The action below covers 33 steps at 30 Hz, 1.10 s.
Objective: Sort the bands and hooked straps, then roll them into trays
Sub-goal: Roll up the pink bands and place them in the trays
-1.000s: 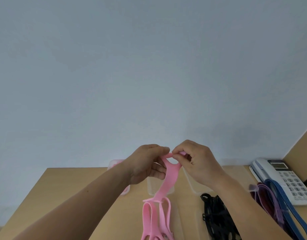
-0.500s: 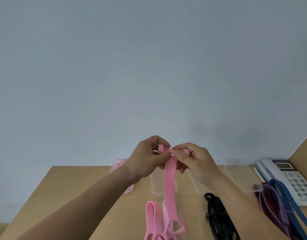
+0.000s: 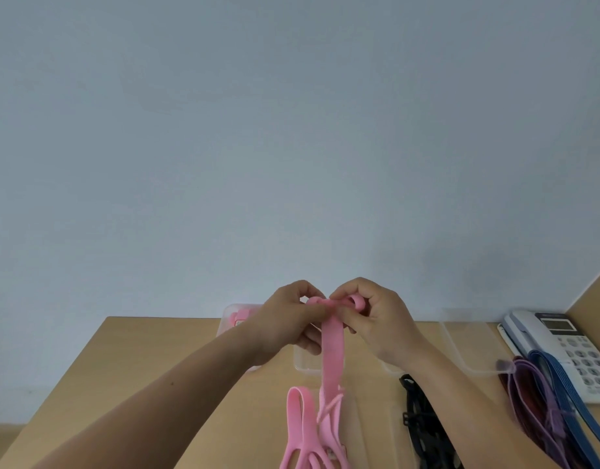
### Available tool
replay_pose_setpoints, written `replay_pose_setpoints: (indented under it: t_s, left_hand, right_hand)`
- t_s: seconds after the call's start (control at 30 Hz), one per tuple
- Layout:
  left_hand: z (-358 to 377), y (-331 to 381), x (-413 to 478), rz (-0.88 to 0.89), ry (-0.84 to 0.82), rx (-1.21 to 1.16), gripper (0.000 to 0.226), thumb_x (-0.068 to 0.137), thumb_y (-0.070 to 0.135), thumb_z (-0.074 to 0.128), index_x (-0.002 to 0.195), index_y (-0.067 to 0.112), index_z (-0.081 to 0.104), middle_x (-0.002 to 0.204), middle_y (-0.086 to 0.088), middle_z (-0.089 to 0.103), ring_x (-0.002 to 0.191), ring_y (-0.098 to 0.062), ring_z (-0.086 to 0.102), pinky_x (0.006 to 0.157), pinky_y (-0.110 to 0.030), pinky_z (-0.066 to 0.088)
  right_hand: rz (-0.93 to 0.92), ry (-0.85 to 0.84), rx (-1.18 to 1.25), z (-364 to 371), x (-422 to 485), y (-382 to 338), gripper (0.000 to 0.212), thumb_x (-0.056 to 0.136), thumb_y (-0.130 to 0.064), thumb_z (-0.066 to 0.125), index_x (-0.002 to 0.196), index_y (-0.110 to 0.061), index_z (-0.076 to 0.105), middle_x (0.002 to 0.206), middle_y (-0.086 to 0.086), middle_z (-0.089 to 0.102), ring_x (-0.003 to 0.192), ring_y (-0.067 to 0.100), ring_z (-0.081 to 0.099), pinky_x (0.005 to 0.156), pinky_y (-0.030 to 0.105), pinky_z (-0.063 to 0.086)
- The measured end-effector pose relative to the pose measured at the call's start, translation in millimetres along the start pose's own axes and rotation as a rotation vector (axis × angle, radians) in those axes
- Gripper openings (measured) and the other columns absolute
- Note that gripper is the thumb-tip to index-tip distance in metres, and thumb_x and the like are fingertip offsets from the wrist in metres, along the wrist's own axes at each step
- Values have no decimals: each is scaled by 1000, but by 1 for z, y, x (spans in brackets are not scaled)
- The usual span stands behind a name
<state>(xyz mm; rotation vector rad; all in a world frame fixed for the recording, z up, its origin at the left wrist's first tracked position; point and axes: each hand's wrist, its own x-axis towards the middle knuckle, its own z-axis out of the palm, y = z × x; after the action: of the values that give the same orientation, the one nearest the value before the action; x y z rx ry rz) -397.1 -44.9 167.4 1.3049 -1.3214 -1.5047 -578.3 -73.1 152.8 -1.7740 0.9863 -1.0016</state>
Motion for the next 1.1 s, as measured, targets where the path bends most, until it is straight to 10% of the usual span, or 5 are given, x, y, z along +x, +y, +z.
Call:
replay_pose_setpoints:
  t_s: [0.5,1.1]
  left_hand:
    - [1,-4,-11,-29,-14,-294,16,88,7,70,96,4,57,59,-4,58,63,-25,65,62,-32,56]
    - [1,0,-7,44,-32,-159,31,82,1,76,108,-6,61,99,-20,73,92,-32,73,76,-37,60]
  right_hand:
    - [31,19,72,-2,-11,-2,40,81,-9,76,105,-37,60,86,-2,74,81,17,70,78,30,58]
    - [27,-35,99,-15,-8,5,14,86,-18,74,91,-32,76,64,-8,63,59,9,62,58,17,48]
